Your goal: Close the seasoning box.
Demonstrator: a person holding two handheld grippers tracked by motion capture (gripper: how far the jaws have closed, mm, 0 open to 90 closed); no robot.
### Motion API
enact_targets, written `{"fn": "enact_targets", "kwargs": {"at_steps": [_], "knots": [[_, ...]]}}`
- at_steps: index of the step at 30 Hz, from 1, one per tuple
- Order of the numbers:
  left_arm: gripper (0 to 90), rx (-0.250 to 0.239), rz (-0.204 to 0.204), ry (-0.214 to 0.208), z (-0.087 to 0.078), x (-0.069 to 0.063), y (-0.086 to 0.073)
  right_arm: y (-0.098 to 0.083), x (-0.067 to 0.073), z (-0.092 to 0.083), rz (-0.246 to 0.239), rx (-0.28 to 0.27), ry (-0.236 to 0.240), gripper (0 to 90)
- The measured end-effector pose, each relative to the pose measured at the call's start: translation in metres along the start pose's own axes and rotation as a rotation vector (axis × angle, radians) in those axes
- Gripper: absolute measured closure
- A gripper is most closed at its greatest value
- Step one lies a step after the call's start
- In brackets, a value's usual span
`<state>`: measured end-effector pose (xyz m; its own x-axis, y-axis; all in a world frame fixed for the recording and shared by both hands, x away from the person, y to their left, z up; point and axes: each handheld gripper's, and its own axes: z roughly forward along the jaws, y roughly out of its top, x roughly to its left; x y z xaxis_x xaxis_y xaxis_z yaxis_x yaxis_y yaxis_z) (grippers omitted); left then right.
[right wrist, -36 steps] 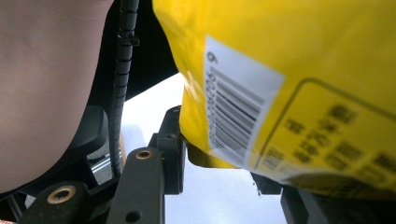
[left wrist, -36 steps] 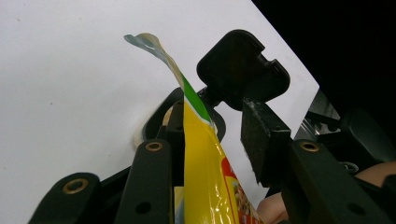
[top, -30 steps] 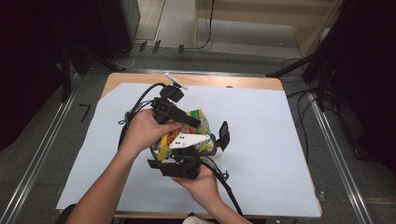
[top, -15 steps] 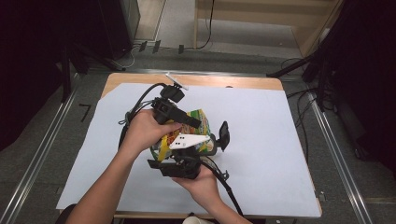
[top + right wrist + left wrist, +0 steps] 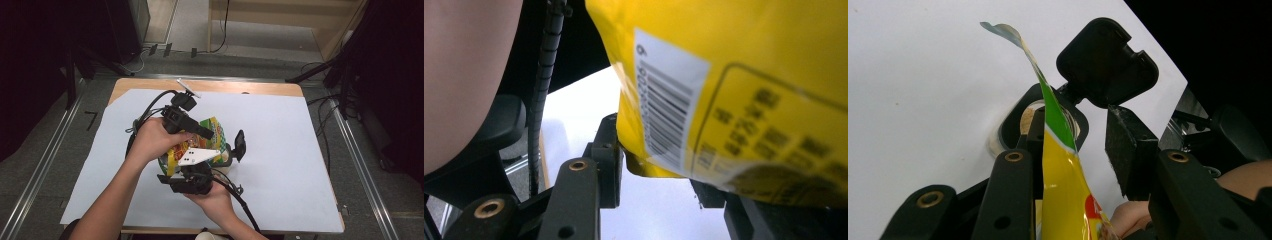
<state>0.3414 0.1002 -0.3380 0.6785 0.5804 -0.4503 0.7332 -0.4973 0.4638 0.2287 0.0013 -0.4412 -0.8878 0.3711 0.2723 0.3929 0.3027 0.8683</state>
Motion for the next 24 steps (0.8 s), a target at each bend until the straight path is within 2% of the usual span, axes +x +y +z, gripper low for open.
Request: {"fn": "enact_targets", "kwargs": {"at_steps": [5, 9, 10, 11, 16, 24], "knots": [[66.5, 0.008, -0.005, -0.003, 0.000, 0.003, -0.001, -0.004, -0.001, 0.002, -0.007, -0.009, 0.013, 61.5], [68.1, 0.013, -0.009, -0.026, 0.003, 0.005, -0.001, -0.007, 0.000, 0.004, -0.017, 0.003, 0.011, 58.0], [68.6, 0.025, -0.005, -0.025, 0.007, 0.005, -0.001, -0.011, -0.004, 0.007, 0.030, 0.017, 0.057, 58.4], [69.9, 0.033, -0.004, -0.026, 0.008, 0.005, -0.001, -0.013, -0.005, 0.009, 0.041, 0.018, 0.062, 58.6], [73.1, 0.058, -0.002, -0.024, 0.014, 0.009, -0.002, -0.017, -0.005, 0.012, 0.030, 0.038, 0.051, 58.7], [78.2, 0.056, 0.002, -0.037, 0.016, 0.013, -0.004, -0.021, -0.007, 0.015, 0.015, 0.050, 0.045, 55.4]]}}
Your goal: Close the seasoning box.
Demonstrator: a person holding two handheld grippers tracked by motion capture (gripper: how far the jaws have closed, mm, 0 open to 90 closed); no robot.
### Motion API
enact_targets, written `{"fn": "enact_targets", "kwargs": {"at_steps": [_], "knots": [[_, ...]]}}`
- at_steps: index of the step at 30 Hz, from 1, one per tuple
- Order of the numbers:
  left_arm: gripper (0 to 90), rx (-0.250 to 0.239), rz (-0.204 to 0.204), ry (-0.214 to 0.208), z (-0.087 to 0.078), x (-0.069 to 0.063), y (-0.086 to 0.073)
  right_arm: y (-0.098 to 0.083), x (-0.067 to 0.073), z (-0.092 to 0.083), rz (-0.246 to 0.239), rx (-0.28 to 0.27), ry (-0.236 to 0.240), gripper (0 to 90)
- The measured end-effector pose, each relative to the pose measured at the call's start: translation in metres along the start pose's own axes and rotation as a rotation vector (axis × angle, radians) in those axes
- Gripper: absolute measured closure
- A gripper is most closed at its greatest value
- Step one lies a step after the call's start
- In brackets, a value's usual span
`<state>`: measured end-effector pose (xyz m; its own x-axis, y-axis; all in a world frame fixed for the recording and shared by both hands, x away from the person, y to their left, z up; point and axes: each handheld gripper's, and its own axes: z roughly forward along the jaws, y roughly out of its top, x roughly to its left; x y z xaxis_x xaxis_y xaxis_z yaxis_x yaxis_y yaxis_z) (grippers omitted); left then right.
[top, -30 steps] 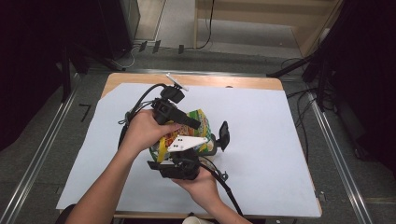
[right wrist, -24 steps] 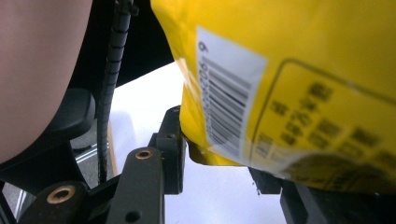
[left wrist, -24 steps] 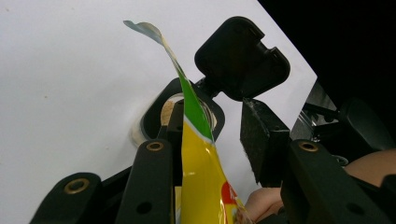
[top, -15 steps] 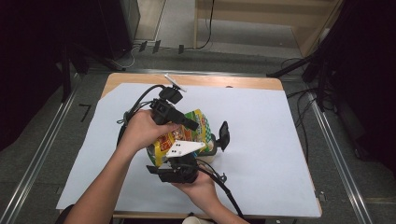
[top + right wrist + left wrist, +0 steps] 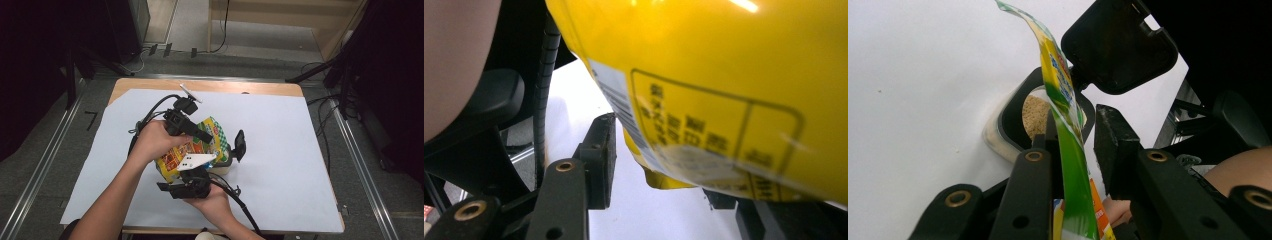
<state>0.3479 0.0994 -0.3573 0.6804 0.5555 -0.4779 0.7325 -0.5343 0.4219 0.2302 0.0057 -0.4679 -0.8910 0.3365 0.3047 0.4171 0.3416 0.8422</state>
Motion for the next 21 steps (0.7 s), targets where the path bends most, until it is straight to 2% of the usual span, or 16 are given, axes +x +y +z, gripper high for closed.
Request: {"fn": "enact_targets", "kwargs": {"at_steps": [10, 16, 21], "knots": [[84.0, 0.006, -0.002, -0.035, -0.001, 0.006, -0.003, -0.004, -0.003, 0.003, 0.017, 0.002, -0.018, 49.1], [83.9, -0.009, -0.009, -0.039, -0.007, 0.010, -0.005, -0.006, -0.007, 0.004, 0.041, -0.004, -0.032, 46.9], [81.7, -0.006, -0.015, -0.042, -0.005, 0.011, -0.005, -0.006, -0.007, 0.005, 0.031, 0.006, -0.036, 46.9]]}}
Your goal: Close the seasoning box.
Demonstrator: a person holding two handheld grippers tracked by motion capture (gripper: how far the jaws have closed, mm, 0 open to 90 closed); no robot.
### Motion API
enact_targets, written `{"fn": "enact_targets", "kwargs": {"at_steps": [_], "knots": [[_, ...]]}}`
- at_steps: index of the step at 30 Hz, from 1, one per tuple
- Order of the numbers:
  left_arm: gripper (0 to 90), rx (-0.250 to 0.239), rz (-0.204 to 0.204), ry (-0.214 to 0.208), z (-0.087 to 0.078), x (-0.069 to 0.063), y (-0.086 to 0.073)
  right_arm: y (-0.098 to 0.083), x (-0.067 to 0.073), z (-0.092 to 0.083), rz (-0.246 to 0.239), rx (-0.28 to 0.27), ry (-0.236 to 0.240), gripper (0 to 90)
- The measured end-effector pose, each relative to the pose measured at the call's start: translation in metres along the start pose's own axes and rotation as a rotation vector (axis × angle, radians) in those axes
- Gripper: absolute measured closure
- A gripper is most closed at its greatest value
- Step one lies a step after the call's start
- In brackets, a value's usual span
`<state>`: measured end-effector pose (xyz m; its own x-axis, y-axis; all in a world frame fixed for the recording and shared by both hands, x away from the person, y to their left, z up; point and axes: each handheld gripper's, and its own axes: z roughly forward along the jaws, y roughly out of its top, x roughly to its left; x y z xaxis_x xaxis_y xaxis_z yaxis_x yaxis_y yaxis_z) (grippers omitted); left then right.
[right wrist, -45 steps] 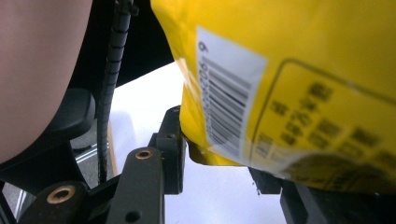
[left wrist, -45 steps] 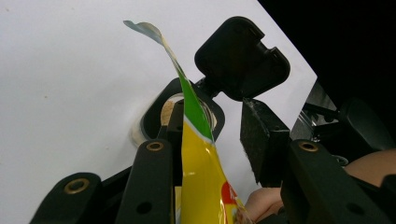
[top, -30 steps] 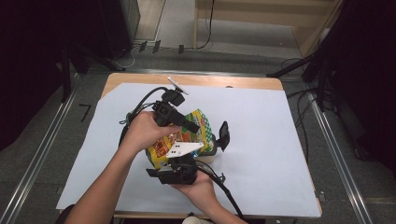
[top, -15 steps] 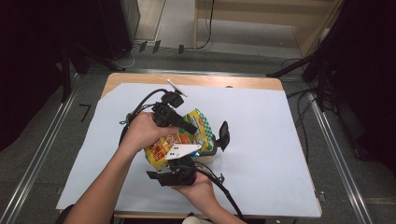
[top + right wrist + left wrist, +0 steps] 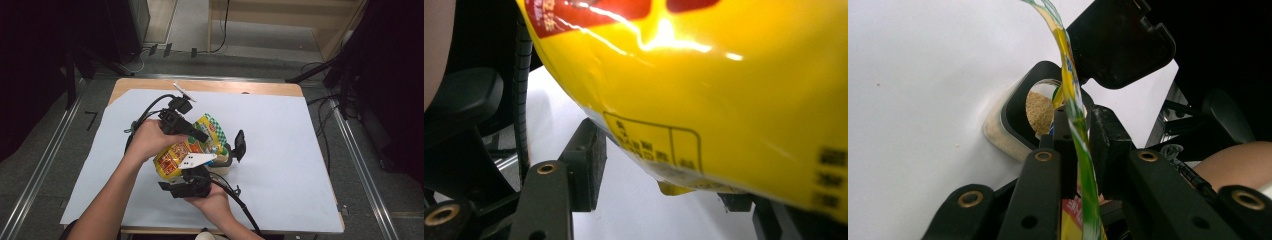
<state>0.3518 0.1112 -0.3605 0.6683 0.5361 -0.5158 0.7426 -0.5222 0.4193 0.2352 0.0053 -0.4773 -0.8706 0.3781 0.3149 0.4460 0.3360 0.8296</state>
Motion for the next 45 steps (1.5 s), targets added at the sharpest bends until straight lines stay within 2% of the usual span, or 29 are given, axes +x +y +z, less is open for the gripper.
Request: {"fn": "enact_targets", "kwargs": {"at_steps": [7, 14, 20, 26, 34, 37, 45], "knots": [[81.3, 0.002, 0.002, -0.004, 0.003, 0.002, 0.000, -0.001, 0.001, 0.002, -0.001, 0.014, 0.003, 46.6], [84.0, -0.019, 0.016, -0.010, 0.000, 0.002, 0.000, -0.003, 0.001, 0.005, -0.001, 0.031, 0.001, 46.0], [86.7, -0.038, 0.046, -0.019, -0.007, 0.000, -0.001, -0.005, 0.002, 0.006, -0.010, 0.040, -0.001, 46.3], [86.7, -0.048, 0.035, -0.030, -0.010, 0.002, -0.002, -0.005, 0.003, 0.008, -0.011, 0.043, -0.001, 46.4], [86.9, -0.009, 0.040, -0.036, 0.004, 0.004, -0.001, -0.006, 0.004, 0.008, -0.022, 0.054, -0.007, 46.6], [87.3, -0.022, 0.059, -0.040, -0.001, 0.003, -0.002, -0.006, 0.004, 0.008, -0.017, 0.050, -0.004, 46.4], [89.8, -0.043, 0.068, -0.075, -0.014, 0.001, -0.004, -0.005, 0.003, 0.005, -0.016, 0.022, -0.010, 43.8]]}}
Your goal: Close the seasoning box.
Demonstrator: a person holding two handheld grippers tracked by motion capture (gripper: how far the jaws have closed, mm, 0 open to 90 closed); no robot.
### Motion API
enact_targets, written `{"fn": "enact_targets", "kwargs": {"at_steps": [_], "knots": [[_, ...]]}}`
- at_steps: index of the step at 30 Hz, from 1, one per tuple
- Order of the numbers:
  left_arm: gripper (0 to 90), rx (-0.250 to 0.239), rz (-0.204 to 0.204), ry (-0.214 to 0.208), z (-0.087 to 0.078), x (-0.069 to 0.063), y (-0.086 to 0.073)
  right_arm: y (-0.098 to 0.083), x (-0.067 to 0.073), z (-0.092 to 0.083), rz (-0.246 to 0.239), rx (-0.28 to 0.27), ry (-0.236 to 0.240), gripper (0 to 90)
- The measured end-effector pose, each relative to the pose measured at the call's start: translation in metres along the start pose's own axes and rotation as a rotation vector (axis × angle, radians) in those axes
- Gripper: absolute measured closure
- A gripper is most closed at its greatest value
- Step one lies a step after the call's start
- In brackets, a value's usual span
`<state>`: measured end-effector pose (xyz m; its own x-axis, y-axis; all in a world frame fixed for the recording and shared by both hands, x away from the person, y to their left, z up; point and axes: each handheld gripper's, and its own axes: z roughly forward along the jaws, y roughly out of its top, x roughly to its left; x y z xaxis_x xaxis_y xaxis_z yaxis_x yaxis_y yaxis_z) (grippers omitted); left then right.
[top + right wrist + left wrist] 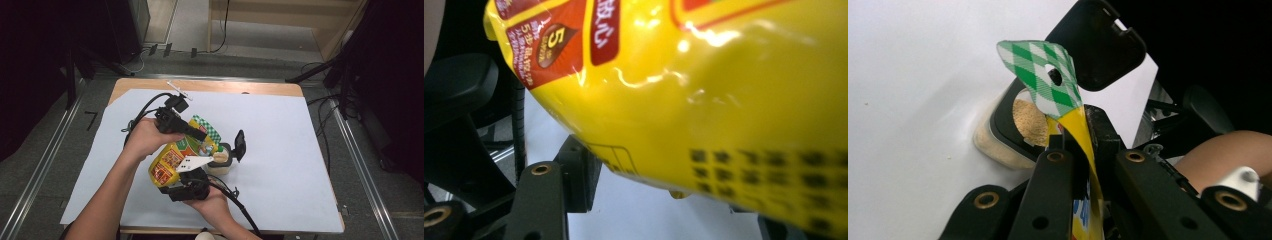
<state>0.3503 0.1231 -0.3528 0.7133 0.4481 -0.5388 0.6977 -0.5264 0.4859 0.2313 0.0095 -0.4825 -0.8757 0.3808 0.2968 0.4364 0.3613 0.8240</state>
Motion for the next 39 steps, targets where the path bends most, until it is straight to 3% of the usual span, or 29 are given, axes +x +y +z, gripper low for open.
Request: {"fn": "enact_targets", "kwargs": {"at_steps": [8, 12, 17, 24, 28, 33, 39], "knots": [[90.0, -0.001, -0.009, -0.018, -0.005, 0.001, -0.002, 0.000, 0.000, 0.000, -0.006, 0.001, -0.008, 42.8], [90.0, -0.026, -0.012, -0.033, -0.013, 0.003, -0.003, 0.001, 0.000, -0.002, -0.014, -0.007, -0.021, 42.1], [90.0, -0.049, 0.018, -0.009, -0.025, 0.000, -0.006, 0.003, 0.000, -0.005, -0.020, -0.017, -0.043, 42.2], [90.0, -0.105, -0.002, -0.032, -0.044, 0.006, -0.013, 0.007, -0.006, -0.014, 0.023, -0.056, -0.047, 42.1], [90.0, -0.138, -0.002, -0.022, -0.059, 0.007, -0.017, 0.010, -0.008, -0.018, 0.017, -0.069, -0.072, 42.0], [90.0, -0.181, -0.011, -0.023, -0.073, 0.011, -0.023, 0.013, -0.010, -0.023, 0.024, -0.086, -0.067, 43.2], [90.0, -0.250, -0.037, -0.009, -0.091, 0.023, -0.032, 0.014, -0.010, -0.023, 0.012, -0.068, -0.073, 43.3]]}}
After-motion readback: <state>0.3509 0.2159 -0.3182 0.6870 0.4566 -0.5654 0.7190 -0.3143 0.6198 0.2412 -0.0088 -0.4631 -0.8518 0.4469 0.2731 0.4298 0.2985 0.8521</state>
